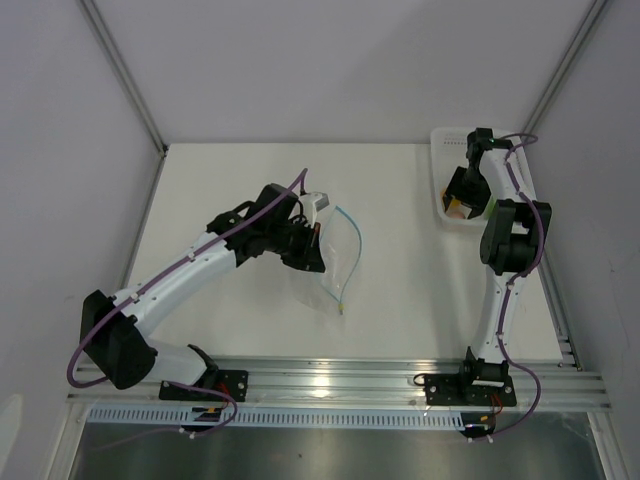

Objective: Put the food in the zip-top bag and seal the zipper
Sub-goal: Pick up the fake fruit from the bin.

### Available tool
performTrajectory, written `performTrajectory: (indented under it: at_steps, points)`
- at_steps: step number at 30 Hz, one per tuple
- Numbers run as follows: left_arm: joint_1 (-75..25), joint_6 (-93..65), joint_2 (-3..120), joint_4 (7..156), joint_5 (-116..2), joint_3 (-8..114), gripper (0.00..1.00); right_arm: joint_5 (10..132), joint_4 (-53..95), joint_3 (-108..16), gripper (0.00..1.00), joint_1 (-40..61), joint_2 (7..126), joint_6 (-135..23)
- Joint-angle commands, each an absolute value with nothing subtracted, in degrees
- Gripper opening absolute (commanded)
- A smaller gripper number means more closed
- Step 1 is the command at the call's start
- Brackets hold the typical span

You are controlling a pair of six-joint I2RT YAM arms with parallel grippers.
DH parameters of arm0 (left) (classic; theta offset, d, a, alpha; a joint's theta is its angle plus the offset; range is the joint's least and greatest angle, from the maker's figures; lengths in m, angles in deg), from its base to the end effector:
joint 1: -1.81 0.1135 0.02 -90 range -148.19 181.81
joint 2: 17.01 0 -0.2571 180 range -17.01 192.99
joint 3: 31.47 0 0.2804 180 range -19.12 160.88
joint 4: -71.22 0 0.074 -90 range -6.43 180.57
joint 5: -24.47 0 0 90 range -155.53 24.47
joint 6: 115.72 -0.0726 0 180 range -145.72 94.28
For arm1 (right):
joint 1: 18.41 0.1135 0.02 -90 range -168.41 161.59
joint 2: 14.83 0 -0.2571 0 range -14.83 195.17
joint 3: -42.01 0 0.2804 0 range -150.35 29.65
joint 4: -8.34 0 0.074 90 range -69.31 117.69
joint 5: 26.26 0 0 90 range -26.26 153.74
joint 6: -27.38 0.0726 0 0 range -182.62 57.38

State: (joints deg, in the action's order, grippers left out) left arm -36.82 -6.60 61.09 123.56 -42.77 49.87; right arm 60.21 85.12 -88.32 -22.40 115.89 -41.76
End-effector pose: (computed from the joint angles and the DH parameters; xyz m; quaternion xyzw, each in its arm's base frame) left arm 0.2475 -0.2337 0.2744 0.2236 0.8936 -0.3273 0.2107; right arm 0.4991 -0.0393 0.1636 0.2171 0.9693 -0.0139 0.1150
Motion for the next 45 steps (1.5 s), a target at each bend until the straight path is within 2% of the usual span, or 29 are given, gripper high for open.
performTrajectory:
  at_steps: [1,25,31,35,38,41,45]
  points:
    - [-36.33,-6.12,61.03,123.3,-41.36,51.2,0.01,60.93,82.57,-88.56,0.65,-22.72,115.77,-42.06]
    - [-36.16,-5.85,61.38,124.79,-41.45,51.46,0.01,62.51,78.44,-82.85,0.62,-22.89,116.65,-41.62]
    - [-36.24,-5.94,61.3,125.76,-41.71,51.64,0.0,63.04,77.65,-82.41,0.45,-23.16,116.74,-41.62]
    - [-36.24,-5.42,61.29,126.2,-41.54,51.81,0.01,63.04,77.12,-82.06,0.2,-23.25,116.22,-41.53]
    - [-36.24,-4.72,61.65,126.46,-40.92,51.9,0.0,62.16,76.77,-81.79,0.1,-23.25,114.9,-41.62]
    - [-36.16,-4.19,62.17,126.99,-40.31,52.42,0.0,61.72,76.86,-81.62,0.01,-23.25,113.23,-41.7]
    - [-36.07,-3.83,62.79,127.78,-39.43,53.04,0.01,60.32,77.38,-81.53,0.0,-23.25,110.95,-42.05]
